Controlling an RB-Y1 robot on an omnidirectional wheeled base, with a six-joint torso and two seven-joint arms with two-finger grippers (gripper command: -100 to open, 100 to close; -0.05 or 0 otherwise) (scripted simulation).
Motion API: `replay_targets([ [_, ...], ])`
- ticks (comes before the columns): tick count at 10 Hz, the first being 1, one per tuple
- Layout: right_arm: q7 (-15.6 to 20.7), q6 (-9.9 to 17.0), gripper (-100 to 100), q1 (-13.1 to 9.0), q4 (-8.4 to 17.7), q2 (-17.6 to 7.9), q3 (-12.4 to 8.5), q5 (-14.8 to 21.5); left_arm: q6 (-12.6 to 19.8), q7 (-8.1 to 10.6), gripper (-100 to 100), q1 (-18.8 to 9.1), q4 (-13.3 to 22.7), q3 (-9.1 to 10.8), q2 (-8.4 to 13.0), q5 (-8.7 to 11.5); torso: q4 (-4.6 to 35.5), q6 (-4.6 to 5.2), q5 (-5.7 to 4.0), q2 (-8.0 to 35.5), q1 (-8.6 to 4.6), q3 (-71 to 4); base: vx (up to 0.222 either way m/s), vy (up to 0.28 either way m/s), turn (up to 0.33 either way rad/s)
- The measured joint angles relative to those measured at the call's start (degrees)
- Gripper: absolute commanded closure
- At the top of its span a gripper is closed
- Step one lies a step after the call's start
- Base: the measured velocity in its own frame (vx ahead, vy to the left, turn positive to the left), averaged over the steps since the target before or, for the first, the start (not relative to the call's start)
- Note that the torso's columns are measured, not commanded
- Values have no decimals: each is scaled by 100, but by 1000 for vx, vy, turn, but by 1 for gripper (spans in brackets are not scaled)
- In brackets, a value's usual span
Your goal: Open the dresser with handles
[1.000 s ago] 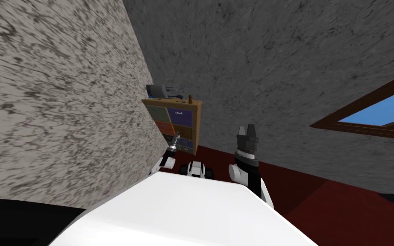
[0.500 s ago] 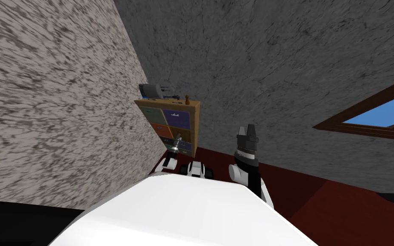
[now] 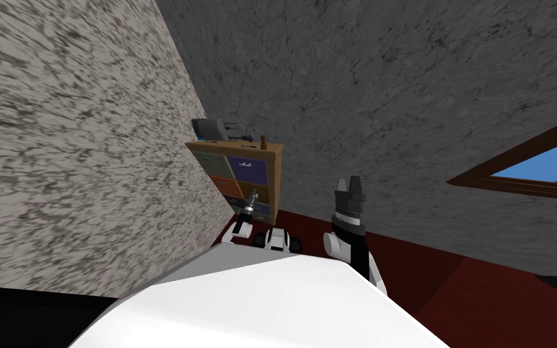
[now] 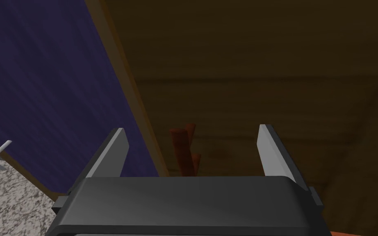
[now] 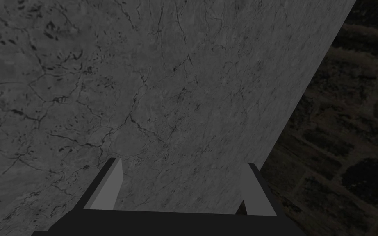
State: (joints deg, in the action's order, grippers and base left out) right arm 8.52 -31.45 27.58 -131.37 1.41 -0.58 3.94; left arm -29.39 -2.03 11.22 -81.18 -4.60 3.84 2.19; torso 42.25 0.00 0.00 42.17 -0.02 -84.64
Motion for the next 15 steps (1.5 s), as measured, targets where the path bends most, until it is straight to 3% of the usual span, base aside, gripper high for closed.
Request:
replay_targets([
  [1,0,0,0,0,0,0,0,0,25,-2,100,-3,-12,0,-1,0,3,0,0,15,0,8,-39,-3,3],
  [3,0,1,0,-2,1,0,1,0,-122,0,100,-33,36,1,-6,-2,-30,5,19,1,14,9,-87,8,21],
  [11,0,1,0,-3,1,0,0,0,70,57,100,36,-156,-90,56,-8,-14,-6,12,13,21,11,-158,19,16],
  [12,0,1,0,-4,1,0,1,0,82,64,-100,52,-178,-96,72,-7,-17,-1,11,10,7,10,-123,-11,29],
  [15,0,0,0,-1,0,0,0,0,492,76,-100,-79,-453,-67,99,11,-5,3,-1,-30,-1,-19,-15,-3,14],
])
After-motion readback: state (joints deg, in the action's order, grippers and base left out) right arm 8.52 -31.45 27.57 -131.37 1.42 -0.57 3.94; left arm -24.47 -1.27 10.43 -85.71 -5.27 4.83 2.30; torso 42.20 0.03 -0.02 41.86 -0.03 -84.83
